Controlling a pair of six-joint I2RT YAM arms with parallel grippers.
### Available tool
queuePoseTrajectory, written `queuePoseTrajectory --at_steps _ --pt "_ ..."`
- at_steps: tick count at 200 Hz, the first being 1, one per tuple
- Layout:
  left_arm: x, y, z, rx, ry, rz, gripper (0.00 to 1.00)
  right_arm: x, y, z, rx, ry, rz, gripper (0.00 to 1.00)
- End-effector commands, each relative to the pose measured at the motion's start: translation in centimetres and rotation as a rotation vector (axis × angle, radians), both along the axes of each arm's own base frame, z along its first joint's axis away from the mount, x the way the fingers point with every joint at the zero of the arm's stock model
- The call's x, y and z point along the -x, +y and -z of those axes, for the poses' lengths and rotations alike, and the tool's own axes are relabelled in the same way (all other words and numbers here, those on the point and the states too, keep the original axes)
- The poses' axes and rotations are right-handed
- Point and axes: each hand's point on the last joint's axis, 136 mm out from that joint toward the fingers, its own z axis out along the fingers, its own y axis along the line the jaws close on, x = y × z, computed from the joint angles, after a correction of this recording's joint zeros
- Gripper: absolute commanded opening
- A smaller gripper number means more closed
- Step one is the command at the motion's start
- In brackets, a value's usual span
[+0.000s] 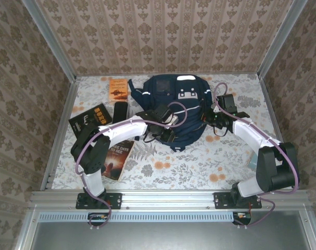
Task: Pack books, pencil case, and school supplies into a backpack
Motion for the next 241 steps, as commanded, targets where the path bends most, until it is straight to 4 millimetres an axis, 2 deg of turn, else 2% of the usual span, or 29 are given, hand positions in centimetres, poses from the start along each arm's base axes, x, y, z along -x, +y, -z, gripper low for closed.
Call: queuePoseTrajectory --at_steps 1,37,61,103,139,166,180,199,207,217,226,228,241 --pt "1.3 0.3 0.1 -0.018 0.045 0.077 0.22 0.1 0.4 -0.3 -0.013 -0.004 -0.009 0.0" --pt "1.1 0.6 -0.5 -0.015 0.028 0.078 0.05 -0.1 0.1 -0.3 -0.008 -0.004 0.003 0.0" --pt "0.8 0.8 -1.0 -0.011 0.005 0.067 0.0 -0.1 -0.2 -0.2 -0.001 0.0 0.013 0.0" --pt "0.2 1.9 -1.6 -0.026 -0.031 0.033 0.0 0.0 -1.4 0.1 0.031 0.016 0.053 0.0" --pt "-0.2 4.0 -1.6 -0.057 -0.062 0.008 0.0 0.4 -4.2 1.3 0.101 0.06 0.142 0.0" --pt "-1.3 5.8 -1.6 -0.09 -0.103 -0.019 0.0 0.2 -5.9 1.8 0.124 0.065 0.185 0.0" --pt "-1.7 5.6 -1.7 -0.074 -0.112 -0.015 0.0 -0.1 -5.9 1.6 0.122 0.056 0.175 0.0" --pt "-1.5 4.0 -2.1 -0.013 -0.107 0.018 0.0 -0.3 -4.1 0.7 0.04 0.032 0.107 0.0" --pt "-1.4 3.3 -2.2 0.004 -0.106 0.029 0.0 0.0 -3.4 0.2 0.01 0.03 0.093 0.06" --pt "-1.3 2.4 -2.4 0.021 -0.11 0.047 0.0 0.5 -3.1 -0.5 -0.007 0.028 0.096 0.19" --pt "-1.1 1.6 -2.7 0.038 -0.117 0.06 0.0 1.1 -3.2 -0.5 -0.015 0.048 0.116 0.3" --pt "-1.1 1.4 -2.7 0.042 -0.117 0.064 0.0 1.3 -3.2 -1.2 -0.017 0.033 0.121 0.33" --pt "-0.8 0.5 -3.2 0.07 -0.13 0.083 0.0 2.5 -3.6 -1.8 -0.028 0.043 0.167 0.43"
